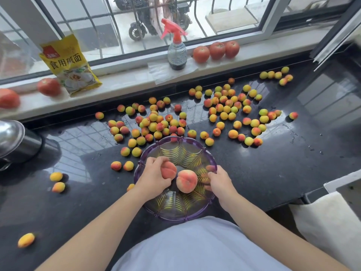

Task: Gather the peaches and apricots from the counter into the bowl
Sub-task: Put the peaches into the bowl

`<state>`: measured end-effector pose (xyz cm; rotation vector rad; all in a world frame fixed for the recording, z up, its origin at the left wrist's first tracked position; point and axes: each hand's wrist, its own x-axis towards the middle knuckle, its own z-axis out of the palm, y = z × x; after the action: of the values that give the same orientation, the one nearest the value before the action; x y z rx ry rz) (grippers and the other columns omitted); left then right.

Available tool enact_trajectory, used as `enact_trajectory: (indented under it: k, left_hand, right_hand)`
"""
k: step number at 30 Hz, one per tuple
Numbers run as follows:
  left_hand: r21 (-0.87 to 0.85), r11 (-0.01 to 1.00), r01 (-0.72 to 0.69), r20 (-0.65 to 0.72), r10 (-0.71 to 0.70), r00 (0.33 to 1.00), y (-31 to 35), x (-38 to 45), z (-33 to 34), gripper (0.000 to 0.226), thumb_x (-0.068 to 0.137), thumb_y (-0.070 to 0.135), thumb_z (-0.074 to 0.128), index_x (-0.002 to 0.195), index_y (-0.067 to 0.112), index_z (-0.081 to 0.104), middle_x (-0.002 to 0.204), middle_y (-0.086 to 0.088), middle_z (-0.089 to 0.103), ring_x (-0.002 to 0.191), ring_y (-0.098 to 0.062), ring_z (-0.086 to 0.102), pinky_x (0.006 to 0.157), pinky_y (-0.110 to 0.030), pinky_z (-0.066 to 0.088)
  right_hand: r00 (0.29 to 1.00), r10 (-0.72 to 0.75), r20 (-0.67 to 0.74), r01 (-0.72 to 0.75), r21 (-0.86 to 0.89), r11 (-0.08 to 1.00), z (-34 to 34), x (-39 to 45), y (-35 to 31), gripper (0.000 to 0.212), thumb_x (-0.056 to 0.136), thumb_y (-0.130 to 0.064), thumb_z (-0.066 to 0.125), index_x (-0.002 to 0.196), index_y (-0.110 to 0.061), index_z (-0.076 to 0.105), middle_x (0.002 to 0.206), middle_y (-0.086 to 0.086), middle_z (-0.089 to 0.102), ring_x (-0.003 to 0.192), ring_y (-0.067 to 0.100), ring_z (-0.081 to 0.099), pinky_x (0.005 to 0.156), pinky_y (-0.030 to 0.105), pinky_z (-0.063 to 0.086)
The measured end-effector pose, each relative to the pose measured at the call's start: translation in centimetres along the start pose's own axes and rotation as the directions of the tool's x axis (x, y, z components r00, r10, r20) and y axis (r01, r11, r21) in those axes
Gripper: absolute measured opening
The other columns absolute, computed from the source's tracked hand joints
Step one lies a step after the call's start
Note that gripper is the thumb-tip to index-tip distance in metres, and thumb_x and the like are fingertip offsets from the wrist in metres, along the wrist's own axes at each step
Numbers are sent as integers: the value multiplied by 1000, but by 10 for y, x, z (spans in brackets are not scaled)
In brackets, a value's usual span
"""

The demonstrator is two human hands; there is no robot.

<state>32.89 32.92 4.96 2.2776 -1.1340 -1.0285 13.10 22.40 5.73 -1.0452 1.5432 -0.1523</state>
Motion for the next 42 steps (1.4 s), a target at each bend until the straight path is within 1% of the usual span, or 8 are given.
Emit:
enact_trajectory:
  k: [4, 8, 11, 16, 23, 28, 36, 42]
  left_hand:
    - [-192, 977, 92, -36, -101, 994, 3, -2, -6, 61, 85, 23, 89, 132, 26, 51, 125, 5, 57, 116, -17, 59, 88, -26, 46]
    - [-335, 935, 119, 21, -118, 993, 2, -7, -12, 63, 86, 18, 88, 134, 36, 51, 133, 3, 54, 117, -14, 59, 98, -31, 51]
    - [-318, 940, 120, 26, -118, 993, 0, -9, -15, 63, 85, 15, 86, 133, 40, 54, 136, 0, 48, 117, -14, 59, 106, -37, 53]
    - [-256, 963, 82, -26, -91, 995, 3, -11, -13, 57, 82, 19, 92, 123, 31, 55, 117, 8, 58, 103, -10, 61, 87, -29, 51]
    - [71, 997, 8, 98, -15, 995, 13, -2, -12, 38, 88, 39, 81, 119, 37, 60, 120, 3, 57, 105, -18, 62, 93, -37, 54]
    - [485, 873, -50, 219, -66, 973, 29, 11, -15, 53, 93, 35, 71, 137, 20, 45, 135, -9, 50, 121, -39, 62, 84, -40, 45]
    - [615, 773, -157, 178, 58, 982, 35, 18, -14, 41, 100, 42, 63, 129, 16, 49, 131, -11, 50, 109, -45, 65, 84, -46, 51]
    - [667, 714, -213, 171, 131, 976, 20, 6, -15, 82, 98, 57, 63, 165, 28, 24, 158, -6, 38, 133, -35, 56, 92, -45, 51]
  right_hand:
    - [1000, -5, -1, 5, 19, 1000, 0, 0, 0, 24, 107, -13, 37, 116, -21, 58, 101, -2, 59, 87, 17, 61, 88, 40, 57]
    - [1000, -11, 1, 10, 17, 1000, 0, -1, -1, 24, 107, -12, 37, 116, -20, 57, 101, -3, 58, 89, 17, 61, 77, 32, 57]
    - [1000, -16, 1, 16, 7, 1000, 0, -2, 0, 23, 107, -12, 38, 117, -20, 57, 100, -4, 57, 91, 17, 61, 70, 27, 54]
    - [1000, -15, 2, 15, -5, 1000, 1, -1, 0, 23, 108, -13, 38, 119, -21, 57, 101, -4, 58, 92, 17, 61, 71, 28, 54]
    - [1000, -13, 0, 13, -10, 1000, 1, 1, 2, 24, 108, -14, 38, 121, -22, 56, 101, -5, 57, 92, 17, 61, 80, 33, 57]
    - [1000, -2, 4, 2, -1, 1000, 1, 2, 3, 23, 108, -14, 39, 122, -24, 55, 101, -6, 56, 93, 16, 61, 79, 31, 57]
    - [1000, -14, 0, 14, 21, 1000, 1, 5, 6, 22, 106, -14, 39, 113, -24, 57, 107, 1, 59, 101, 23, 62, 91, 41, 58]
    - [1000, -12, 1, 12, 18, 1000, 1, 9, 8, 22, 106, -13, 39, 112, -25, 57, 103, -1, 58, 100, 23, 62, 92, 43, 58]
